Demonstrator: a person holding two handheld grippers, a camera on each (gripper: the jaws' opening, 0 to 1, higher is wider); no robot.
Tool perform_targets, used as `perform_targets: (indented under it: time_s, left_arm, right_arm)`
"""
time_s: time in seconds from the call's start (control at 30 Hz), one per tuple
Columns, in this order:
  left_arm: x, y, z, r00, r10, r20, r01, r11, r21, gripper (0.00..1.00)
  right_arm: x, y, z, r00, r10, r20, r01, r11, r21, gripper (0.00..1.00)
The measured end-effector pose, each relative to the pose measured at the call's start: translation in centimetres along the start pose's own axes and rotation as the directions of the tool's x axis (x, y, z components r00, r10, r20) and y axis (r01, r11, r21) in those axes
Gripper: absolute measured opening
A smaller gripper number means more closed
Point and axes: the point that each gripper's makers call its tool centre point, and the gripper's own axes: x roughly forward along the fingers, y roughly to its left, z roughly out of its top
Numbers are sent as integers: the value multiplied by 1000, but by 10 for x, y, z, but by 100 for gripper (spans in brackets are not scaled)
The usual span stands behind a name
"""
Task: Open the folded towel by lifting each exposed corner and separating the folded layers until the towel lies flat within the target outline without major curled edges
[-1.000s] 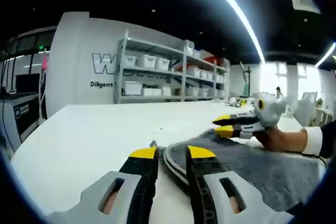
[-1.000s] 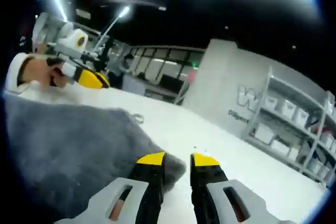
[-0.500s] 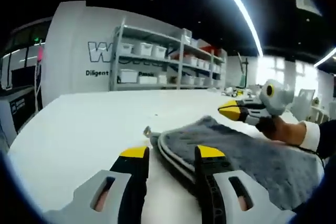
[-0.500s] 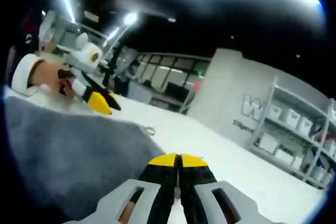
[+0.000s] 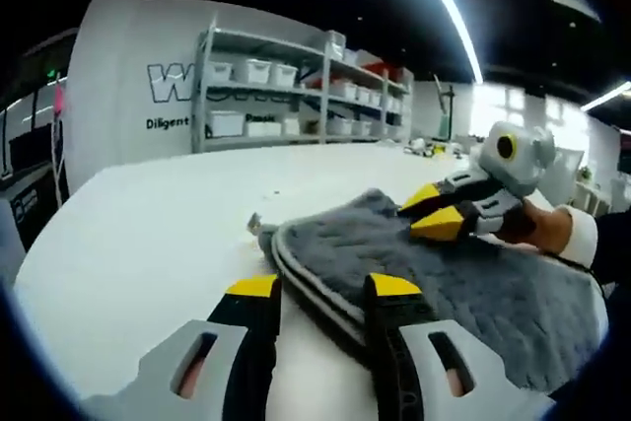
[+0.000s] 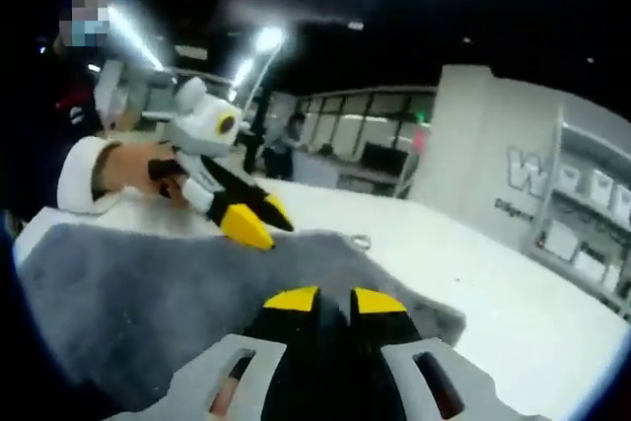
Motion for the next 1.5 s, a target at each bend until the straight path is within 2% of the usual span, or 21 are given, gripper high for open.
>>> perform_targets:
  time_s: [0.03, 0.1, 0.27, 0.47, 0.6, 0.77, 0.87, 1.17, 1.27, 1.33, 1.47, 1.5]
  left_arm:
    - [-1, 2, -5, 1000, 17, -26, -17, 999, -29, 33]
    - [0, 1, -7, 999, 13, -31, -13, 1000, -29, 33]
    - [2, -6, -12, 999, 7, -46, -7, 1000, -10, 31]
    - [2, -9, -9, 999, 16, -34, -13, 996, 89, 28]
    - [2, -9, -9, 1000, 13, -28, -11, 995, 97, 26]
    - [2, -7, -3, 1000, 27, -6, -25, 985, 173, 20]
    - [1, -7, -1, 1000, 29, -4, -28, 982, 189, 17]
    - [1, -11, 8, 999, 35, 21, -39, 970, 239, 7]
    - [3, -14, 10, 998, 50, 25, -55, 954, 294, 6]
    - [3, -19, 17, 997, 52, 53, -67, 937, 344, 5]
    - [4, -33, 23, 996, 45, 78, -72, 920, 386, 5]
    - [4, -36, 24, 996, 44, 81, -74, 907, 415, 5]
  right_arm:
    - [1, 3, -6, 1000, 15, -22, -14, 1000, 21, 10]
    - [4, 5, -18, 997, 29, -69, -25, 998, 58, 11]
    - [3, 6, -16, 998, 28, -52, -25, 999, 47, 10]
    - [3, 7, -16, 998, 23, -53, -21, 999, 40, 10]
    - [2, 8, -15, 999, 23, -49, -22, 999, 31, 9]
    - [0, 9, -12, 999, 16, -42, -16, 1000, -8, 7]
    - [0, 11, -10, 999, 25, -34, -26, 1000, -16, 3]
    - [-6, 15, 18, 992, 66, 112, -83, 985, 154, 3]
    - [-7, 13, 20, 990, 65, 125, -86, 981, 173, 3]
    - [-7, 13, 20, 989, 65, 129, -88, 979, 183, 3]
    - [-10, 10, 26, 984, 61, 166, -99, 968, 231, 4]
    - [-11, 9, 29, 981, 55, 184, -101, 964, 247, 5]
